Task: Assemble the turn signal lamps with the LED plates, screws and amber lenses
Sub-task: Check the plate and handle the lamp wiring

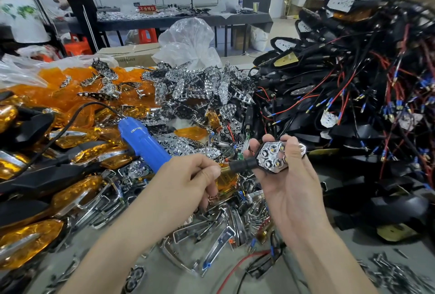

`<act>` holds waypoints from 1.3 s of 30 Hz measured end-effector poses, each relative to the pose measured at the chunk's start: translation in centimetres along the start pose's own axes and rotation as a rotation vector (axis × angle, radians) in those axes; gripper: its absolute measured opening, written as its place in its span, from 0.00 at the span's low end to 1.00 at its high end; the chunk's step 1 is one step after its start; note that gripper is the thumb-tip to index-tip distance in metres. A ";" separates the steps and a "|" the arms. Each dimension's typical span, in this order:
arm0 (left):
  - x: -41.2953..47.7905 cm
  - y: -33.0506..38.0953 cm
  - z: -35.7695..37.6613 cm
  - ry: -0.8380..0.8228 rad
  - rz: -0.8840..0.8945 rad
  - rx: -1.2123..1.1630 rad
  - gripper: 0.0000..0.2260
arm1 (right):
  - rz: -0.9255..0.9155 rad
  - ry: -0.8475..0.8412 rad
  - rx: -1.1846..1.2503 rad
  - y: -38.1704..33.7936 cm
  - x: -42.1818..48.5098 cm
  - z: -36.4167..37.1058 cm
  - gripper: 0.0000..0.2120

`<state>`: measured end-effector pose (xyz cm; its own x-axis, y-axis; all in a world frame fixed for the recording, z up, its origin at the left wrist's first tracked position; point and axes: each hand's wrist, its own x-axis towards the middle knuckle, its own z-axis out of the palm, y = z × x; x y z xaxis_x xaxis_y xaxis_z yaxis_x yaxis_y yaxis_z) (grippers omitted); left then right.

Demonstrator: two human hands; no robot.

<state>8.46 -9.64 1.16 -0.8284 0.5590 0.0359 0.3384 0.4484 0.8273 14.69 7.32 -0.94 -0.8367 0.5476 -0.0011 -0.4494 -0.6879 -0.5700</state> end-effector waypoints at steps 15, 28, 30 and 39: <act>-0.1 1.0 2.0 -0.016 0.083 -0.014 0.06 | 0.130 -0.162 -0.256 3.3 -2.0 0.6 0.17; -0.1 0.8 1.6 -0.012 -0.027 -0.150 0.08 | 0.093 -0.232 -0.373 3.3 -1.3 0.1 0.13; -0.3 0.9 0.8 -0.120 -0.096 -0.320 0.06 | 0.109 -0.304 -0.391 2.6 -1.2 0.0 0.10; -0.9 0.7 -1.4 -0.563 -0.206 -0.825 0.12 | 0.211 -0.532 -0.249 0.2 -1.7 0.0 0.13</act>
<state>8.80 -10.81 2.50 -0.4336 0.8676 -0.2435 -0.3762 0.0713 0.9238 16.00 6.21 -1.05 -0.9695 0.0557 0.2385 -0.2249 -0.5886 -0.7765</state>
